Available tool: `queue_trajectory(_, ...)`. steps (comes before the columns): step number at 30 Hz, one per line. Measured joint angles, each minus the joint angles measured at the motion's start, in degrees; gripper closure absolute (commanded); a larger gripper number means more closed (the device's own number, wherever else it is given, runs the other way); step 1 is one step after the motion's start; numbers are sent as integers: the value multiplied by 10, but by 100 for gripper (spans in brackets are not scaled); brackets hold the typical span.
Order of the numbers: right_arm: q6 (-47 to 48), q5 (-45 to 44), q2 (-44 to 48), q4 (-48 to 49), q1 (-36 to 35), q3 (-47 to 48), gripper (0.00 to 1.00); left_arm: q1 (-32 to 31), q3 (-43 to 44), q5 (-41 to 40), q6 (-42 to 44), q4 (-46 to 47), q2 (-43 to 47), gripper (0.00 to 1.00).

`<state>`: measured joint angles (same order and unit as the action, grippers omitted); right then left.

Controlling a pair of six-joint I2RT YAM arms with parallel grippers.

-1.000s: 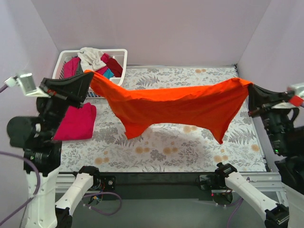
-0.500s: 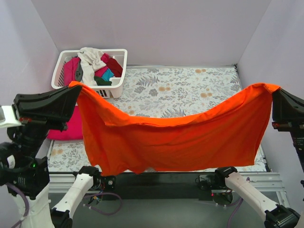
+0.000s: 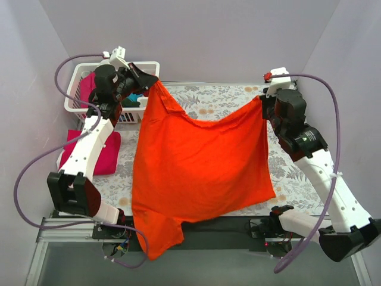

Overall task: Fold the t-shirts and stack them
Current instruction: Flatten the tshirt out

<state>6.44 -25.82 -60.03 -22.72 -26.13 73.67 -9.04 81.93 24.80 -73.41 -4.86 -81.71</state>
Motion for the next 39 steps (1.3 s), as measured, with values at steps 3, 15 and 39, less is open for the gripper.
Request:
queue_trajectory(3, 0, 4, -27, 12, 28, 0, 99, 2, -1, -5, 4, -8, -49, 100)
queue_trajectory(15, 24, 52, -6, 65, 47, 83, 99, 3, 27, 14, 10, 15, 80, 100)
queue_trajectory(39, 16, 109, 225, -13, 47, 181, 99, 3, 40, 78, -18, 7, 364, 100)
